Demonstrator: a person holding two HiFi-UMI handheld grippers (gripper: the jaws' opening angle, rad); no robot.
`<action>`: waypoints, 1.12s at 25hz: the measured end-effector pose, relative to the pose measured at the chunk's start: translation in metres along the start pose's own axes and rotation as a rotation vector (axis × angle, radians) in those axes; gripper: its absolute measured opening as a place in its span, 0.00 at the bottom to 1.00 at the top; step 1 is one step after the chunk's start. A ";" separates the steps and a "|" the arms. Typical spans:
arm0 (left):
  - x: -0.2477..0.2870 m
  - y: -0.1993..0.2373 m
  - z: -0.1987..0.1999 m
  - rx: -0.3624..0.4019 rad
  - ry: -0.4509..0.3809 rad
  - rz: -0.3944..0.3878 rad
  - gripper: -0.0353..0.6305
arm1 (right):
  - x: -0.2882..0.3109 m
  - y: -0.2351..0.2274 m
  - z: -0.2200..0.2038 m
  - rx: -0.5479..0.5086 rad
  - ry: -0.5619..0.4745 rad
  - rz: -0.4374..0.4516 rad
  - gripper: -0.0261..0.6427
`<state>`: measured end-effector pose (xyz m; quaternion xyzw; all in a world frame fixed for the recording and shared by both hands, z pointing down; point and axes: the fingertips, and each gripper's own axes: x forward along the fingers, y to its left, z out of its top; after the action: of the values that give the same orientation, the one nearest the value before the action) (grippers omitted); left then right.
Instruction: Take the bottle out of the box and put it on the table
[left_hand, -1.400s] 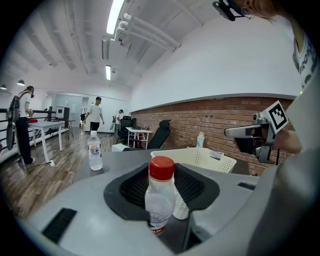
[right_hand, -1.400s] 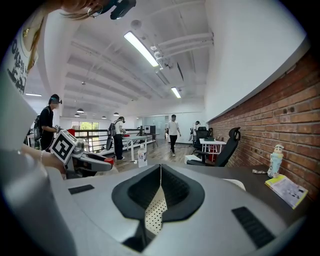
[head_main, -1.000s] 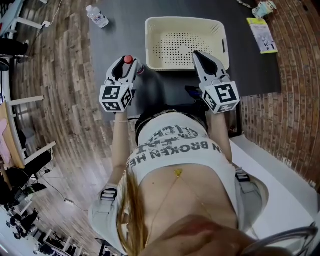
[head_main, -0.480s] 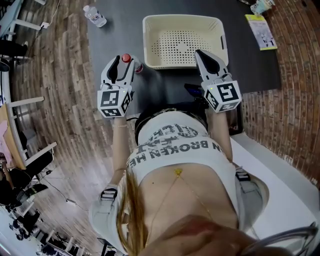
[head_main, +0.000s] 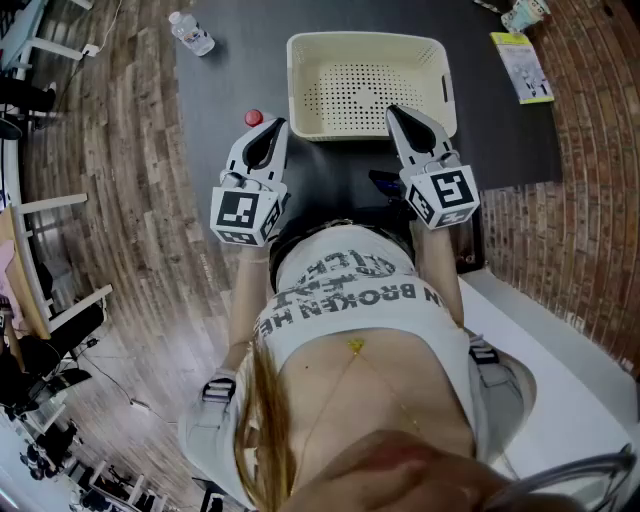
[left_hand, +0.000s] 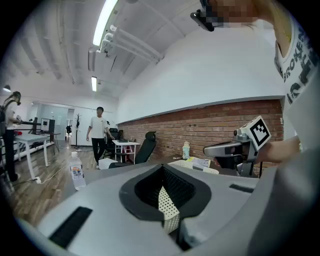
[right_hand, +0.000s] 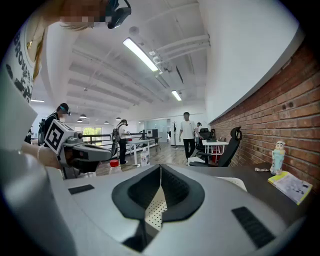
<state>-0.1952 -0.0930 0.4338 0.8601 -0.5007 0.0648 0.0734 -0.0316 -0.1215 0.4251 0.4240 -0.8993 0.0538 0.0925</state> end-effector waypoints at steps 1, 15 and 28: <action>0.003 -0.005 0.000 -0.008 -0.001 -0.011 0.06 | 0.001 0.002 0.000 0.004 -0.001 0.005 0.05; 0.022 -0.042 0.034 -0.042 -0.063 -0.110 0.06 | 0.013 0.049 0.024 -0.034 -0.083 0.130 0.05; 0.017 -0.057 0.083 -0.015 -0.149 -0.149 0.06 | 0.008 0.071 0.068 -0.089 -0.173 0.177 0.05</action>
<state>-0.1339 -0.0950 0.3519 0.8968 -0.4398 -0.0088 0.0469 -0.0998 -0.0944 0.3586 0.3416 -0.9393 -0.0150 0.0282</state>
